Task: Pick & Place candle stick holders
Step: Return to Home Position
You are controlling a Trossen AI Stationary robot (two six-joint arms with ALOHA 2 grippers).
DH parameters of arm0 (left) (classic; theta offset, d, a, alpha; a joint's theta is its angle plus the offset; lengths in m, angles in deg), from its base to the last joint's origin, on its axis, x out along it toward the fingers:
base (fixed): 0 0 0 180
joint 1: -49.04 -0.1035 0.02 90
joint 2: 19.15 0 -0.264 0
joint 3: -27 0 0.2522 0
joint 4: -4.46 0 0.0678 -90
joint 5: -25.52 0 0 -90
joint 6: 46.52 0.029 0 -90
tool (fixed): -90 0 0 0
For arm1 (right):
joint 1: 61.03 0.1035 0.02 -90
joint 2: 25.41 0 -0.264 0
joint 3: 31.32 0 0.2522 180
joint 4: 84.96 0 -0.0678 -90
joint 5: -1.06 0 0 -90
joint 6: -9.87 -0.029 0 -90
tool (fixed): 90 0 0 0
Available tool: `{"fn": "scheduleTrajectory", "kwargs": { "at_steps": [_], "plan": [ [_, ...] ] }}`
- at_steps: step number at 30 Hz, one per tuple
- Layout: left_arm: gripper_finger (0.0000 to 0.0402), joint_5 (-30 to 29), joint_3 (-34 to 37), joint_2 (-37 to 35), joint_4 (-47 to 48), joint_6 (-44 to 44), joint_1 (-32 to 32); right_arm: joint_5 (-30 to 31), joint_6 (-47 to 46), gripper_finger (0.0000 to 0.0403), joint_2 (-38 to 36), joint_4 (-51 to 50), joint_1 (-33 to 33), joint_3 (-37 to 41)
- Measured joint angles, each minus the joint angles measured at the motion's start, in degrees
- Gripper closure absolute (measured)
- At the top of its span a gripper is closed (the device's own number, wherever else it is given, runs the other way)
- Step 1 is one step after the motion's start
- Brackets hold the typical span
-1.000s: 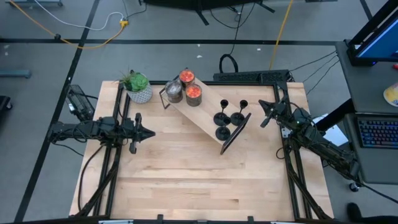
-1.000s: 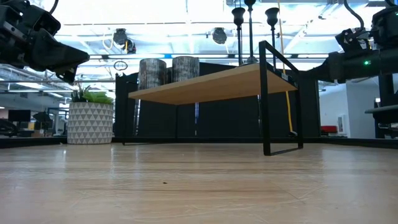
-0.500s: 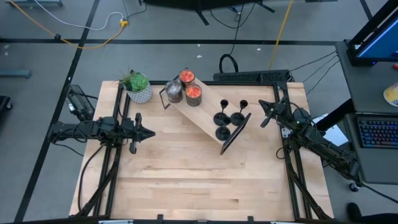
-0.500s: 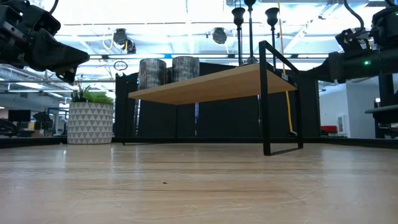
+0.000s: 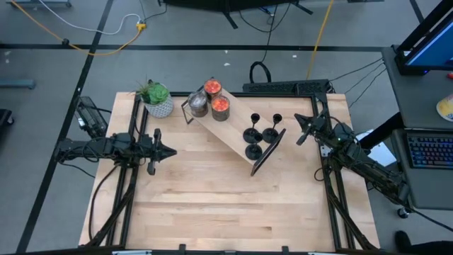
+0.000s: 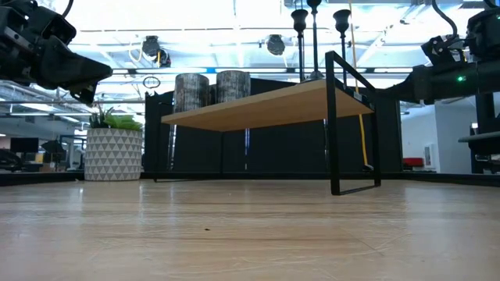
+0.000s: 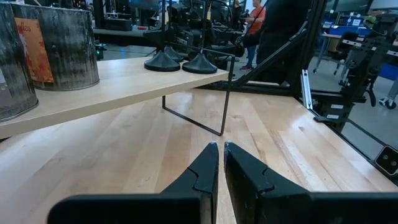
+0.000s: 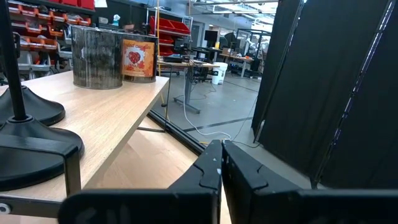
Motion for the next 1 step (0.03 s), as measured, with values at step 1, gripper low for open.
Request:
{"fn": "scheduleTrajectory", "kwargs": {
  "at_steps": [1],
  "plan": [
    [0.0371,0.0,0.0,0.0,0.0,0.0,0.0,0.0,0.0,0.0403,0.0,0.0,0.0,0.0]
  ]
}}
